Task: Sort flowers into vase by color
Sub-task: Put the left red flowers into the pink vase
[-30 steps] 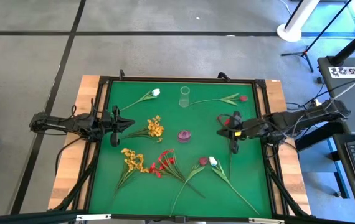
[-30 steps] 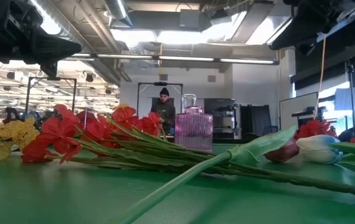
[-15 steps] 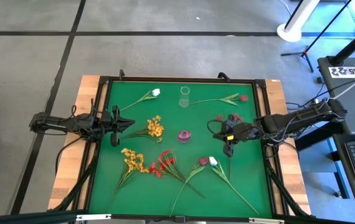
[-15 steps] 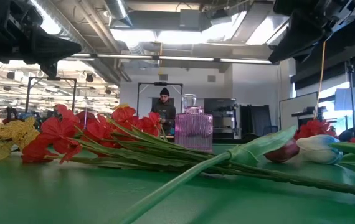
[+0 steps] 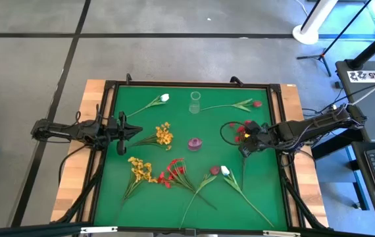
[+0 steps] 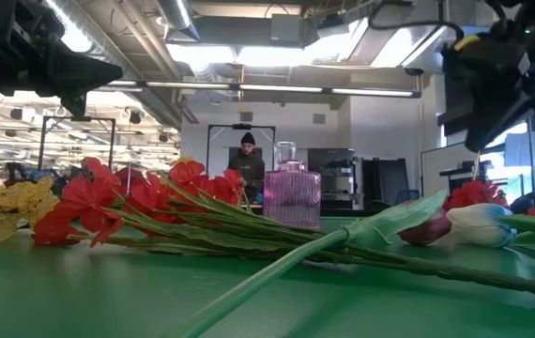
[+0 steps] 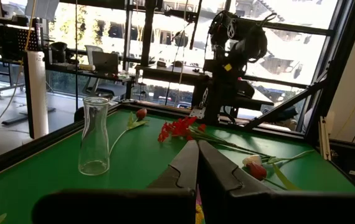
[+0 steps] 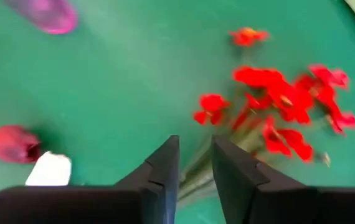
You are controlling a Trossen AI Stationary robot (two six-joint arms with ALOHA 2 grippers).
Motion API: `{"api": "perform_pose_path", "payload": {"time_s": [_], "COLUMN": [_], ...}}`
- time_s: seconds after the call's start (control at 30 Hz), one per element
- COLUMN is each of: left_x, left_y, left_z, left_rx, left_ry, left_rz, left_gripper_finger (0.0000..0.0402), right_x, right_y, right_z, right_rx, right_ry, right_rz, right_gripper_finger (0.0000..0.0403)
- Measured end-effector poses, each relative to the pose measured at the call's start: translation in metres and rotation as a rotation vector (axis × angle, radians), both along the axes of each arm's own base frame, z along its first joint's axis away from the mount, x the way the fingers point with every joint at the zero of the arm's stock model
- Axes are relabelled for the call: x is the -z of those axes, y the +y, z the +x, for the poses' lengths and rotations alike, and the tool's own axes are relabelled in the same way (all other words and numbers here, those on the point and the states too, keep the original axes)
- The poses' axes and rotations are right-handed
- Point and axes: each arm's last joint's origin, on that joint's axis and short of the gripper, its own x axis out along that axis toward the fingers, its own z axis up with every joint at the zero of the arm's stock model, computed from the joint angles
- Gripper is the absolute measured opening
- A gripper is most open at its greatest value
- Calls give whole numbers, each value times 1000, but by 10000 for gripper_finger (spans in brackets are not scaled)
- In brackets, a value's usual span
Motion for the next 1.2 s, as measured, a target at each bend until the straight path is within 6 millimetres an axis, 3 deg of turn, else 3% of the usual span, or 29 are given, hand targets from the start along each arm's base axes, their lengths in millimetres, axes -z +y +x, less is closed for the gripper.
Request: {"api": "perform_pose_path", "payload": {"time_s": [0.23, 0.6, 1.2], "left_x": [0, 0, 0], "left_y": [0, 0, 0], "left_z": [0, 0, 0], "left_rx": [0, 0, 0], "left_ry": [0, 0, 0], "left_rz": [0, 0, 0], "left_gripper_finger": [0, 0, 0], "right_x": [6, 64, 93], "right_y": [0, 3, -2], "right_z": [-4, -13, -24], "right_rx": [89, 142, 197], "right_ry": [23, 41, 9], "right_rz": [80, 287, 232], "right_gripper_finger": [119, 163, 183]}}
